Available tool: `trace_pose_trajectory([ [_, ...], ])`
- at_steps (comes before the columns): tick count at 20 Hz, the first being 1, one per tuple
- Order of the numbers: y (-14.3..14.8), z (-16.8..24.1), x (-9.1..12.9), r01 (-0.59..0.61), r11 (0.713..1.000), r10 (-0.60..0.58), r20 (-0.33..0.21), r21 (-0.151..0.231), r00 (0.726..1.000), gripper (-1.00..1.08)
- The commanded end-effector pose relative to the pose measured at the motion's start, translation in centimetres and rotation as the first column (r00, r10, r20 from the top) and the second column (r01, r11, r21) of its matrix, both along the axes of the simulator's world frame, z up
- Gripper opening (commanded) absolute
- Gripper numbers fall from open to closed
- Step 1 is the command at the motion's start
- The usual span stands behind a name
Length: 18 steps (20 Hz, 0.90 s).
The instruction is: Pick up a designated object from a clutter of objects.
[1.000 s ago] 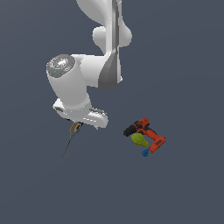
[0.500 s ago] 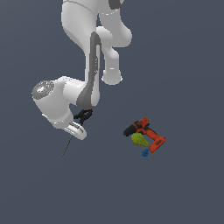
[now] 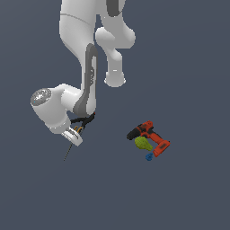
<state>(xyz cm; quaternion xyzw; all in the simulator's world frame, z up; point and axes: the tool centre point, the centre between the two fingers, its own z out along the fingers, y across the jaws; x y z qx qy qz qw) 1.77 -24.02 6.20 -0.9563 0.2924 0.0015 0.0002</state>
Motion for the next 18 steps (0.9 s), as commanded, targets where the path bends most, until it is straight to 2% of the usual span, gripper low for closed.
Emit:
trace_pose_trajectory([
  [1, 0.0, 0.0, 0.0, -0.001, 1.0, 0.001, 0.001, 0.0, 1.0, 1.0],
  [18, -0.1, -5.1, 0.0, 0.003, 1.0, -0.003, 0.002, -0.001, 1.0, 1.0],
])
